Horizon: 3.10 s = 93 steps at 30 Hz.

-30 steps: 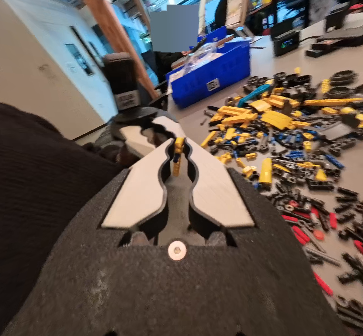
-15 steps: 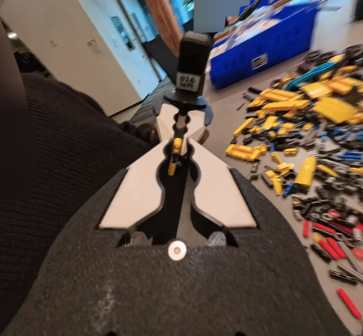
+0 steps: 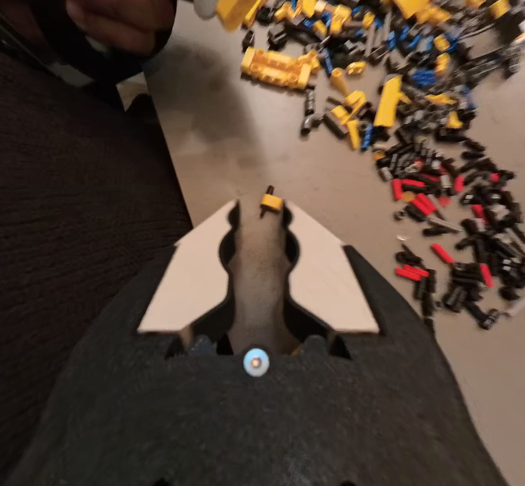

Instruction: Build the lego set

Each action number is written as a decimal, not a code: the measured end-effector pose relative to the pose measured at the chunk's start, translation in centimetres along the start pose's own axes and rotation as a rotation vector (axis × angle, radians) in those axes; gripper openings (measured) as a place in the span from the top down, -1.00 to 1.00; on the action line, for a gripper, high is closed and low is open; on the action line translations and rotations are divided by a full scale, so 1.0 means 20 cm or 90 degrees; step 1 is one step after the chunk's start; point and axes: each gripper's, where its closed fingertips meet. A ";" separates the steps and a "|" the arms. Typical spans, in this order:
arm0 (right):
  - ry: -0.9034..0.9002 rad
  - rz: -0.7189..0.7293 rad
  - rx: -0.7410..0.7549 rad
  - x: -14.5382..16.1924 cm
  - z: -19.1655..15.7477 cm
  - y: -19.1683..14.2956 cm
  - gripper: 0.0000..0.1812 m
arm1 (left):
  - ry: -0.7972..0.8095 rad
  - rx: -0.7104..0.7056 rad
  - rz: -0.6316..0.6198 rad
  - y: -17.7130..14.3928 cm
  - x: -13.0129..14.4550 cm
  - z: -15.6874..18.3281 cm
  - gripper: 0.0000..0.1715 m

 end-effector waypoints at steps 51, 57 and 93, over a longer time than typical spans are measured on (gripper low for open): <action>-0.075 0.043 -0.178 -0.22 -0.18 0.16 0.75 | 0.073 0.009 0.023 -0.12 -0.03 0.00 0.92; -0.141 -0.002 -0.261 -0.20 -0.21 0.22 0.71 | 0.060 0.025 0.028 -0.13 -0.04 0.00 0.92; -0.117 0.017 -0.193 -0.21 -0.22 0.24 0.91 | -0.014 0.098 0.056 -0.17 -0.09 0.04 0.92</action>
Point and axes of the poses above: each gripper's, where its closed fingertips meet, y out along the fingers, x out of its underside, z = x × y across the jaws, and after that the axes turned 2 degrees about z, right-handed
